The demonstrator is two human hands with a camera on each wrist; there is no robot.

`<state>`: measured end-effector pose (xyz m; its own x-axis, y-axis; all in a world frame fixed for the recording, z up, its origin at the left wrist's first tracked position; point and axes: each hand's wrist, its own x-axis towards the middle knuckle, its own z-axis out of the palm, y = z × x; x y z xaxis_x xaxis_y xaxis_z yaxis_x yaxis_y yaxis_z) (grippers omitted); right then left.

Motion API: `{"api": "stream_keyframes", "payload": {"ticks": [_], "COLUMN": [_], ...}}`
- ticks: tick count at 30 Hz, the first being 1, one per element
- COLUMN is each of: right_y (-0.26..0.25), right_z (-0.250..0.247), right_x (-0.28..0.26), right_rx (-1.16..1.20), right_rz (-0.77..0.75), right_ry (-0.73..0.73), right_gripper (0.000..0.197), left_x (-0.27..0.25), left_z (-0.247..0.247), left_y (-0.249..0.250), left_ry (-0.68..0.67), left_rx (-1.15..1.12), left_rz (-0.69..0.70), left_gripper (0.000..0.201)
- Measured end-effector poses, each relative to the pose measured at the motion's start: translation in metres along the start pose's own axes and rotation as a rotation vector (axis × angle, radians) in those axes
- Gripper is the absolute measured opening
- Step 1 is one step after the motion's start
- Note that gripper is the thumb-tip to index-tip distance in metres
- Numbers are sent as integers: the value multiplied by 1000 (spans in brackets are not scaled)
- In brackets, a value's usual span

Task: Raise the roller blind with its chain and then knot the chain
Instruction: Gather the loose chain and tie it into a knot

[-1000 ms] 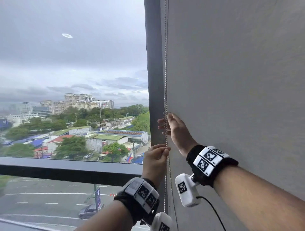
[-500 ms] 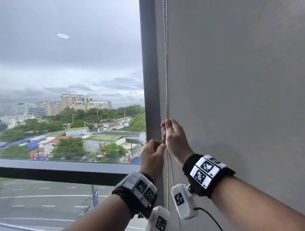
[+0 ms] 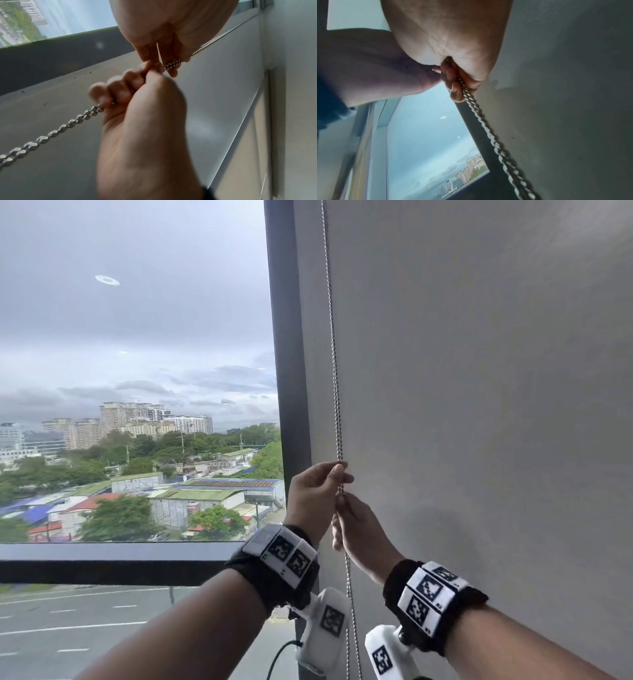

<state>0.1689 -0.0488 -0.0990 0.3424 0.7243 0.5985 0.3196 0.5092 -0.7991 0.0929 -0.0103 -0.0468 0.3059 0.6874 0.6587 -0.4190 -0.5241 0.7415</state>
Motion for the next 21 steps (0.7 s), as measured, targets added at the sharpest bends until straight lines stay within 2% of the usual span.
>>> {"api": "stream_keyframes", "payload": {"ticks": [4, 8, 13, 21], "right_y": [12, 5, -47, -121], "right_z": [-20, -44, -52, -38], "right_x": [-16, -14, 7, 41], "right_rx": [49, 35, 41, 201], "right_rz": [231, 336, 387, 382], "right_ry": [-137, -144, -3, -45], "right_gripper": [31, 39, 42, 30], "left_x": [-4, -8, -13, -12], "left_z": [-6, -15, -18, -15], "left_y": [8, 17, 28, 38], "left_ry": [-29, -64, -180, -261], "left_rx": [-196, -258, -199, -23], "left_rz": [-112, -156, -168, -83], "left_gripper": [19, 25, 25, 21]}}
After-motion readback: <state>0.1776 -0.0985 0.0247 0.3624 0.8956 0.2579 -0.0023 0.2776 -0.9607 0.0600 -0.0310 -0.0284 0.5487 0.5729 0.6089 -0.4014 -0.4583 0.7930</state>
